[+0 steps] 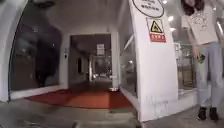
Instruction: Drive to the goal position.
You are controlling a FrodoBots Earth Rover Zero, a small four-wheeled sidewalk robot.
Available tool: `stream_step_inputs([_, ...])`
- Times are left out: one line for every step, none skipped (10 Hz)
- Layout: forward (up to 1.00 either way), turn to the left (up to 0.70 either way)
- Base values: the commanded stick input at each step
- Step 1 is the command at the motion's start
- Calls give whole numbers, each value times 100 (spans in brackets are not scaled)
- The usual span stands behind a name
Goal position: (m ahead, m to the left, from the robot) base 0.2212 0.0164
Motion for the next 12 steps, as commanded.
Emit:
stream_step_inputs([70,0])
stream_step_inputs([70,0])
stream_step_inputs([70,0])
stream_step_inputs([70,0])
stream_step_inputs([70,0])
stream_step_inputs([70,0])
stream_step_inputs([70,0])
stream_step_inputs([70,0])
stream_step_inputs([70,0])
stream_step_inputs([70,0])
stream_step_inputs([70,0])
stream_step_inputs([70,-14])
